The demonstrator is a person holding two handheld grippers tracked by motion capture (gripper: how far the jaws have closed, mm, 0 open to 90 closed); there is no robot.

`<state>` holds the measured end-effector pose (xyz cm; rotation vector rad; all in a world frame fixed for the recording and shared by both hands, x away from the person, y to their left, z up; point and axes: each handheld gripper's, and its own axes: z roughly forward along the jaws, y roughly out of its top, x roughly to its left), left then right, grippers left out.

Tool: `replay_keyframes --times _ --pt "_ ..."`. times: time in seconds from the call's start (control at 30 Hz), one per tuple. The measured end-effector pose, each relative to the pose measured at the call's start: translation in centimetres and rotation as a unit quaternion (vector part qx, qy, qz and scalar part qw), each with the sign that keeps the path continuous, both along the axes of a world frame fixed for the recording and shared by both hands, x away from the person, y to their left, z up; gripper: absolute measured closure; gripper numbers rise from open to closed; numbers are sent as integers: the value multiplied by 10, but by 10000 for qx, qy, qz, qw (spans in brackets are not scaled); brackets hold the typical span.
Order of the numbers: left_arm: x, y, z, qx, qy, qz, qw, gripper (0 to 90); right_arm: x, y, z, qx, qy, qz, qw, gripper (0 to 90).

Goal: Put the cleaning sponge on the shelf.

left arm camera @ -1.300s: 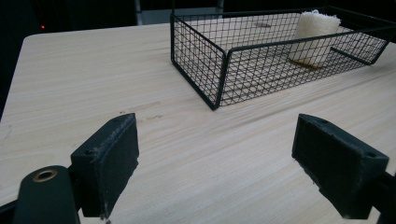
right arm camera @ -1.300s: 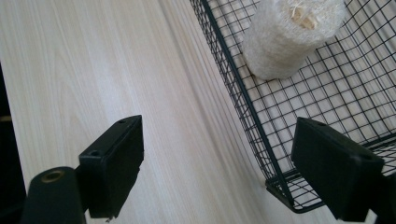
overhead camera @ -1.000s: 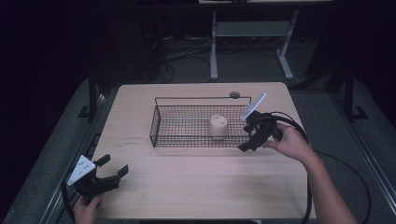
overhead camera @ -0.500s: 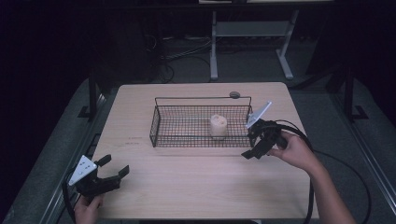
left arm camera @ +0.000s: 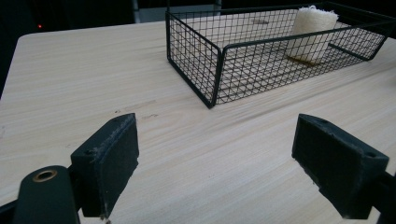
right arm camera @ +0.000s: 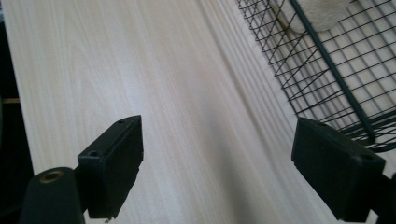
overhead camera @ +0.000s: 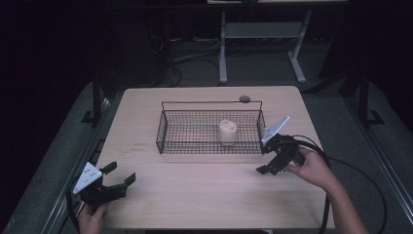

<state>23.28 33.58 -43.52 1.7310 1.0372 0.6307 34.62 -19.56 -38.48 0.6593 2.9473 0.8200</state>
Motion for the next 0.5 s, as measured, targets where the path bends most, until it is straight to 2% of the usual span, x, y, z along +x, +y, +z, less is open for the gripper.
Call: replay_keyframes --times 0.5 --pt "0 1 0 -13 9 13 10000 139 -18 -9 -17 45 42 -61 10000 163"
